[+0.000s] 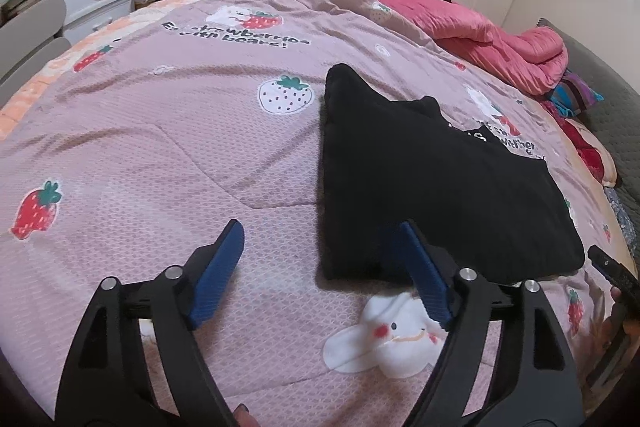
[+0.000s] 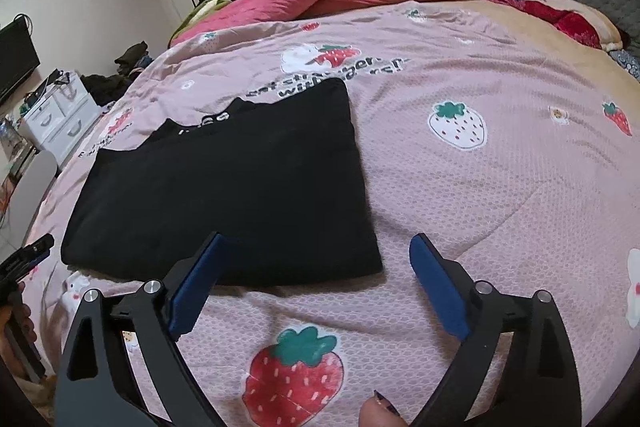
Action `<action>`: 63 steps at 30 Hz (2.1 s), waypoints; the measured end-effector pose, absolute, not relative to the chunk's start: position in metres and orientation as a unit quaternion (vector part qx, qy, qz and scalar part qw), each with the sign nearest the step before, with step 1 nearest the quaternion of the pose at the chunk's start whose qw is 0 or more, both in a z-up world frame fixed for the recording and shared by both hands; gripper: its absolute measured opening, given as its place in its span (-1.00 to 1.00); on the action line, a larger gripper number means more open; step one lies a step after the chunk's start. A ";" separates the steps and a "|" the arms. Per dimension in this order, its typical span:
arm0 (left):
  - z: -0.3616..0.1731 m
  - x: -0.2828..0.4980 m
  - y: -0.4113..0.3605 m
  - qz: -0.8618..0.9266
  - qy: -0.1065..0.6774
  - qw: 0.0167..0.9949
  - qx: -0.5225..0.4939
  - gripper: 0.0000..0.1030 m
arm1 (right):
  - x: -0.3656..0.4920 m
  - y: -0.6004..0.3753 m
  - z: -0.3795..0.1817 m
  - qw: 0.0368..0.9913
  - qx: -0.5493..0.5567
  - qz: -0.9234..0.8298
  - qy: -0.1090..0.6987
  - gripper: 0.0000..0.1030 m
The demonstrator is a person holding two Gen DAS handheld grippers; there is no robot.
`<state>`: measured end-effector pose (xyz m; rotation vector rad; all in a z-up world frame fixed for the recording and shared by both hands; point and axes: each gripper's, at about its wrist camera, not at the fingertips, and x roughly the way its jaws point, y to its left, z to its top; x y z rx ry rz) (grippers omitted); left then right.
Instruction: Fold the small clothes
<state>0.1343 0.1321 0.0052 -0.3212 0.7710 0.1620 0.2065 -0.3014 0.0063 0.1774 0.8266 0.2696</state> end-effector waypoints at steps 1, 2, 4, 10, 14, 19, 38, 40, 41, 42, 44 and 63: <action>0.005 0.134 0.132 0.079 0.375 0.911 -0.154 0.54 | 0.206 -0.300 0.007 0.904 0.085 0.131 0.398 0.83; 0.006 0.133 0.132 0.080 0.374 0.911 -0.153 0.58 | 0.206 -0.299 0.008 0.904 0.083 0.133 0.397 0.84; 0.006 0.131 0.132 0.082 0.374 0.911 -0.151 0.68 | 0.205 -0.295 0.009 0.906 0.078 0.135 0.393 0.85; 0.008 0.127 0.130 0.087 0.376 0.911 -0.143 0.82 | 0.201 -0.284 0.016 0.913 0.065 0.146 0.375 0.89; 0.009 0.126 0.130 0.089 0.377 0.911 -0.140 0.82 | 0.196 -0.272 0.020 0.915 0.057 0.163 0.364 0.91; 0.011 0.122 0.134 0.104 0.374 0.911 -0.139 0.82 | 0.187 -0.248 0.024 0.917 0.031 0.188 0.351 0.91; 0.021 0.114 0.164 0.170 0.351 0.911 -0.136 0.82 | 0.153 -0.160 0.025 0.912 -0.096 0.253 0.309 0.91; 0.020 0.116 0.165 0.172 0.351 0.910 -0.139 0.82 | 0.150 -0.149 0.024 0.909 -0.101 0.262 0.309 0.91; 0.020 0.117 0.165 0.173 0.351 0.910 -0.138 0.82 | 0.148 -0.141 0.023 0.905 -0.101 0.272 0.310 0.91; 0.020 0.118 0.165 0.174 0.351 0.910 -0.138 0.82 | 0.147 -0.136 0.023 0.903 -0.101 0.279 0.312 0.91; 0.021 0.122 0.164 0.173 0.351 0.910 -0.135 0.82 | 0.142 -0.122 0.022 0.897 -0.105 0.294 0.312 0.91; 0.023 0.185 0.149 0.139 0.360 0.914 -0.123 0.82 | 0.138 -0.053 0.005 0.874 -0.181 0.326 0.312 0.91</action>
